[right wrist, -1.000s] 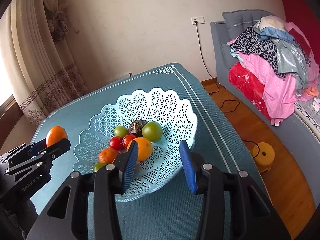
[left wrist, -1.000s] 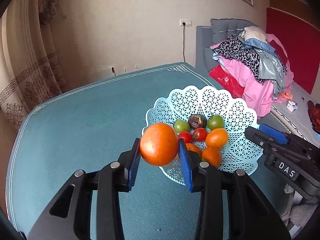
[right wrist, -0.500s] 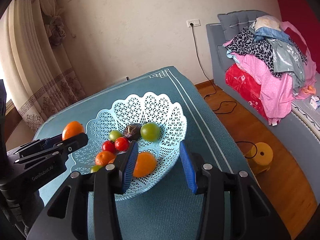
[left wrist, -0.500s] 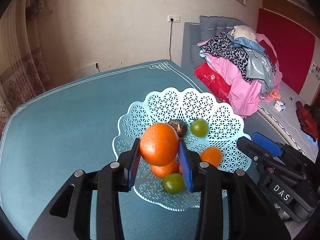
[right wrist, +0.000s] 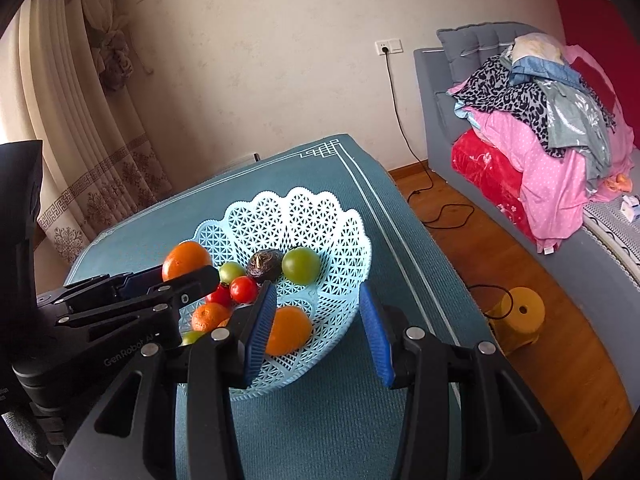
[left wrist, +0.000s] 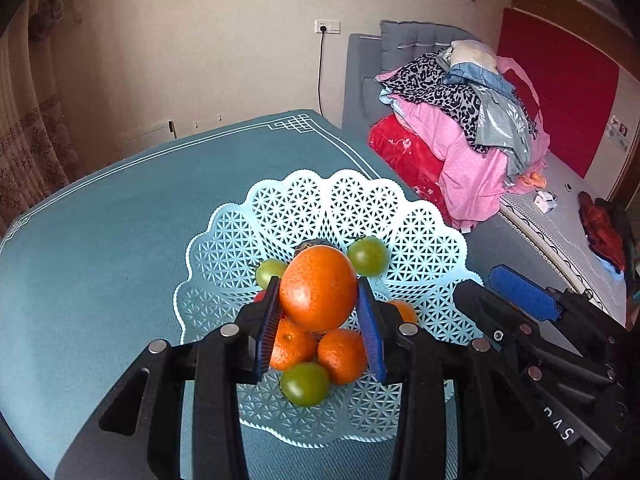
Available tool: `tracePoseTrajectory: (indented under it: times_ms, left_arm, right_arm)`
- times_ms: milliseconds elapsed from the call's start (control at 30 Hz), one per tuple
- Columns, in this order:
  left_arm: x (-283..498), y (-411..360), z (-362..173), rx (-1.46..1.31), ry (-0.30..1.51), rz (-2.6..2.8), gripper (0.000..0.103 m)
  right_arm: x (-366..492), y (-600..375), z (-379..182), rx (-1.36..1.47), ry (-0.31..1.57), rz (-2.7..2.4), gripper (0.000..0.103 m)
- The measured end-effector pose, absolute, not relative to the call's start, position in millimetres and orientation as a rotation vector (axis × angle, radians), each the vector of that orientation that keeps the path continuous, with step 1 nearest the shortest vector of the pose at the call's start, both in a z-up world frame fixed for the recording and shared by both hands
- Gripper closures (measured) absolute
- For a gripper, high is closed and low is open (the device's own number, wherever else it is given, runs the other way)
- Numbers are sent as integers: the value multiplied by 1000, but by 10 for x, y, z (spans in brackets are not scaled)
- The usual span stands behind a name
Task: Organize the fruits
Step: 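Open right tool over basket to drop orange while left tool drops its orange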
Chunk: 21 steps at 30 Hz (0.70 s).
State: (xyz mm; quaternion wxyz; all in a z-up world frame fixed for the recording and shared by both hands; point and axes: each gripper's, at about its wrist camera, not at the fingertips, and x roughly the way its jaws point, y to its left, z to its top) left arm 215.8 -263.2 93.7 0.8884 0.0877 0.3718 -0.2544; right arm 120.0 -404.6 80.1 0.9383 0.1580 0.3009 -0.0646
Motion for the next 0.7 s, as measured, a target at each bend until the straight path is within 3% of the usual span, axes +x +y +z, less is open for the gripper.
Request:
tracePoseTrajectory:
  times_ms: [567, 700]
  left_arm:
    - [2119, -2722, 936, 192, 783, -533, 64]
    - [2102, -2683, 972, 195, 753, -497, 46]
  right_arm:
    - [1141, -4058, 909, 300, 591, -159, 60]
    - [1128, -4089, 919, 316, 588, -169, 54]
